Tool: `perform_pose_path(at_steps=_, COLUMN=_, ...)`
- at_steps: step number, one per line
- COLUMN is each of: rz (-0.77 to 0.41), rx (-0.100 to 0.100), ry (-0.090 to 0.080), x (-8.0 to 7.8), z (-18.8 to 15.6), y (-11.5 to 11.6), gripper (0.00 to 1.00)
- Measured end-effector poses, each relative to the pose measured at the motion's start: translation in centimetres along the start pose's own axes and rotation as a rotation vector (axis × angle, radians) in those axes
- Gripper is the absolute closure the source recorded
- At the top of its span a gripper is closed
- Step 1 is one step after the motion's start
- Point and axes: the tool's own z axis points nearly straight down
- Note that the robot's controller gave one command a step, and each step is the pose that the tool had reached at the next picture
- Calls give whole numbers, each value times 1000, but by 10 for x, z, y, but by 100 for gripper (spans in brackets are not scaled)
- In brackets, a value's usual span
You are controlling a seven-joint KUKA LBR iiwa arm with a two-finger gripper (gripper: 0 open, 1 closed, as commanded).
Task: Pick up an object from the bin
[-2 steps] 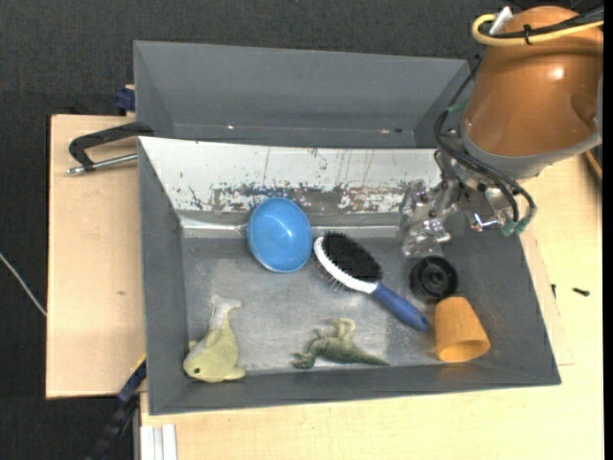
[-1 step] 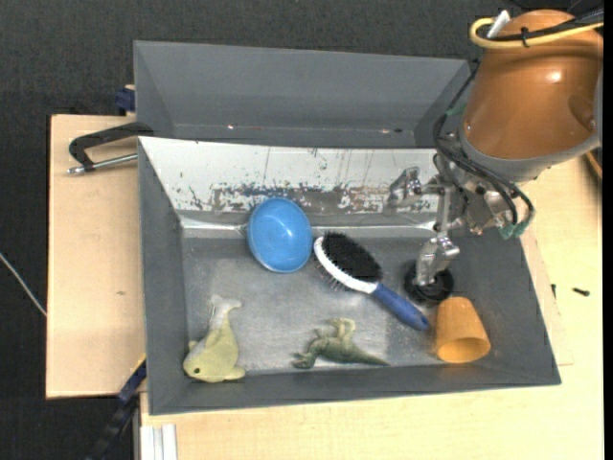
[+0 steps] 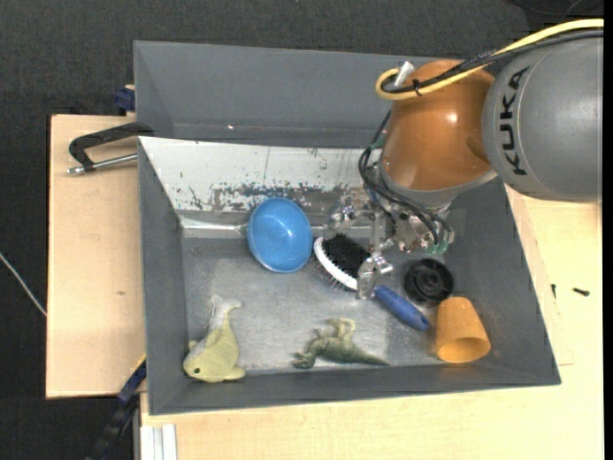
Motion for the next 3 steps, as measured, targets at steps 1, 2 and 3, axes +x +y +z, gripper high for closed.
perform_pose_path(at_steps=1, rz=-35, rx=6, ry=-14, x=-4, z=87, y=-27, gripper=0)
perform_pose_path(at_steps=2, rz=-35, rx=8, ry=-24, x=-7, z=82, y=-27, gripper=100)
perform_pose_path(at_steps=3, rz=-64, rx=9, ry=-18, x=-5, z=-45, y=-48, gripper=100)
